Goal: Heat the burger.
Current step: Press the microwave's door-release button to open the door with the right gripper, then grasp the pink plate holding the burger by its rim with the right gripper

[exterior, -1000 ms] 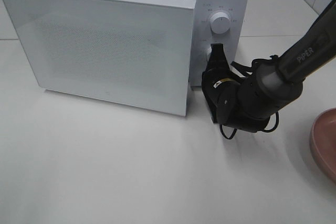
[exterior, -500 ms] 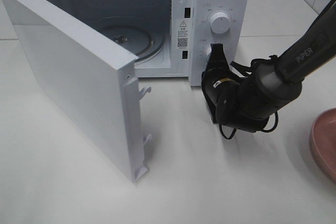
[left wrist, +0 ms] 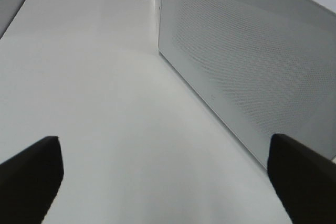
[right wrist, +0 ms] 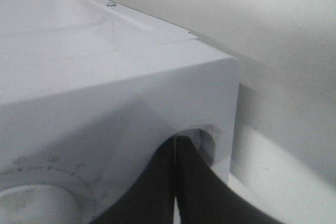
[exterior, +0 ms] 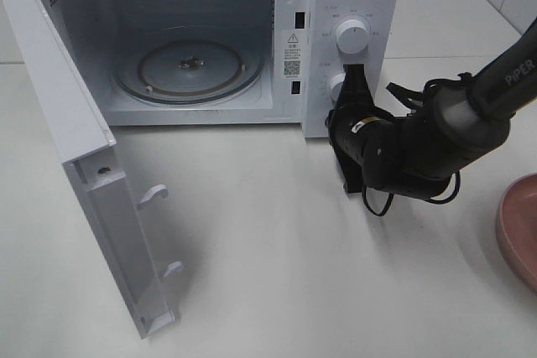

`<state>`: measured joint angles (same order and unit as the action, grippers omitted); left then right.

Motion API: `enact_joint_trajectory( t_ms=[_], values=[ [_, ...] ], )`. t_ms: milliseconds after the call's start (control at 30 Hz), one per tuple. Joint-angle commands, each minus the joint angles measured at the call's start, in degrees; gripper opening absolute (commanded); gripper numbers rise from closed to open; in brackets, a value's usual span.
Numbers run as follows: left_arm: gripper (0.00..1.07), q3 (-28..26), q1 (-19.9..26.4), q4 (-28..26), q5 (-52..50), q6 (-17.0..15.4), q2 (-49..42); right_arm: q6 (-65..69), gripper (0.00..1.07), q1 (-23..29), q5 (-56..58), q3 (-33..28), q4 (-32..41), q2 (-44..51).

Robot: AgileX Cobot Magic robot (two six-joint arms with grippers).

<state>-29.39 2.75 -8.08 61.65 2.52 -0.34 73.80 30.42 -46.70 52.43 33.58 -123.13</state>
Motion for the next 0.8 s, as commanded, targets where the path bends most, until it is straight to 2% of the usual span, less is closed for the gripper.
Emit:
enact_joint_trajectory(
  t_ms=[33,533,600,700,733,800],
  values=[
    [0.98,-0.06,0.0,-0.34,-0.57,0.0,-0.92,0.11,0.0,-0.8,-3.15,-0.11,-1.78,2.35],
    [0.98,-0.06,0.0,-0.29,-0.57,0.0,-0.92,-4.07,0.0,-0.8,9.85,-6.42,-7.16,9.34],
    [0.98,-0.06,0.0,-0.29,-0.57,0.0,-0.92,-7.1,0.0,-0.8,14.04,-8.14,-11.0,12.38],
    [0.98,-0.06,0.0,-0.29,-0.57,0.0,-0.92,-7.85,0.0,-0.8,15.01,-8.59,-12.2,13.24],
    [0.98,-0.06,0.0,-0.29,-0.57,0.0,-0.92,-9.28,0.0,-0.8,16.62,-9.4,-15.07,14.73],
    [0.98,-0.06,0.0,-0.29,-0.57,0.0,-0.92,-10.03,0.0,-0.8,17.36,-9.68,-16.39,15.53]
  ],
)
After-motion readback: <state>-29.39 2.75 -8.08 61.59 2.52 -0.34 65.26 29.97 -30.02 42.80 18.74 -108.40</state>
